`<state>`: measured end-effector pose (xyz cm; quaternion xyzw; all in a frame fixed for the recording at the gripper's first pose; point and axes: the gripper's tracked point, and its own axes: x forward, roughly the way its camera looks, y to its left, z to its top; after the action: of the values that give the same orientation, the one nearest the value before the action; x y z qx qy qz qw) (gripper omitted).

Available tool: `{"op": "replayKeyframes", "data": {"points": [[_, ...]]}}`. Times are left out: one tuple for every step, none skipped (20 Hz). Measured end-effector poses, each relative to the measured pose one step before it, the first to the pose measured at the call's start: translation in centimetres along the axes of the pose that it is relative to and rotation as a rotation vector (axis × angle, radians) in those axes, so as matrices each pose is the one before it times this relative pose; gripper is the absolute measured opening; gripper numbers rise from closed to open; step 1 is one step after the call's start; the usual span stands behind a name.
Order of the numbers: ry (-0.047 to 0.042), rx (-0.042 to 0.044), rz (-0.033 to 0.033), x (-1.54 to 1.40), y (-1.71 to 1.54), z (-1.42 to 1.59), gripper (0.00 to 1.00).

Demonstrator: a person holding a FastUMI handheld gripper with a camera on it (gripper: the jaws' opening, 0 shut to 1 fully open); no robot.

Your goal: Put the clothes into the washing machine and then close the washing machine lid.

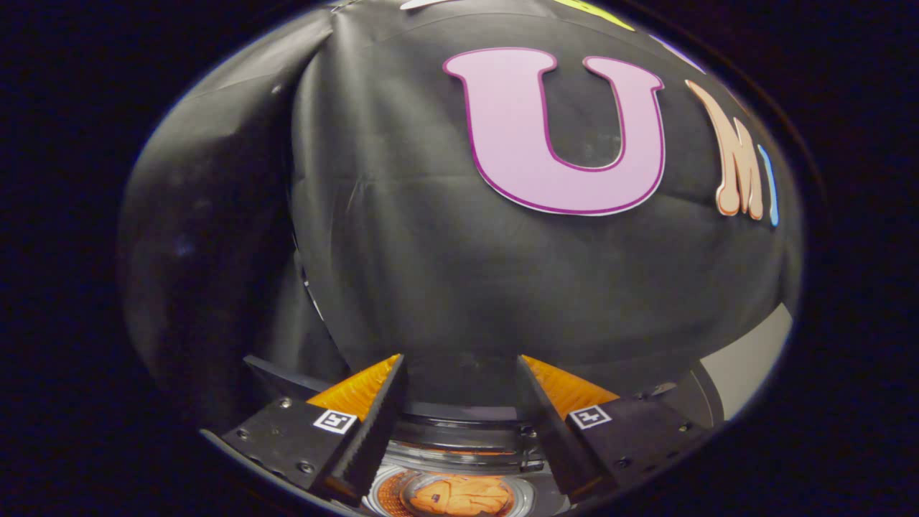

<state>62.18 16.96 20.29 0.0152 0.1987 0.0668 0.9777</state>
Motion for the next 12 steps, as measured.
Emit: {"op": "replayKeyframes", "data": {"points": [[0.00383,-0.00616,-0.00238,-0.103,-0.013,0.118,0.92],[0.00043,-0.01140,-0.00341,0.083,-0.003,0.159,0.92],[0.00031,-0.01107,-0.00185,-0.079,0.046,-0.033,0.92],[0.00294,-0.00706,0.00005,0.059,0.012,-0.024,0.92],[0.00552,-0.00296,0.00028,-0.121,-0.009,-0.092,0.91],[0.00641,0.00040,0.00204,-0.003,0.034,0.009,0.91],[0.00695,-0.00411,0.00917,-0.036,0.062,0.060,0.91],[0.00532,-0.00363,0.00024,-0.174,-0.266,0.236,0.90],[-0.00726,-0.00551,-0.00104,-0.222,-0.115,0.409,0.88],[0.00077,-0.00743,0.00054,-0.115,-0.043,0.123,0.88],[-0.00078,0.00086,0.00395,0.069,0.071,-0.111,0.87],[0.00724,0.00205,0.00586,0.060,0.050,-0.199,0.87]]}}
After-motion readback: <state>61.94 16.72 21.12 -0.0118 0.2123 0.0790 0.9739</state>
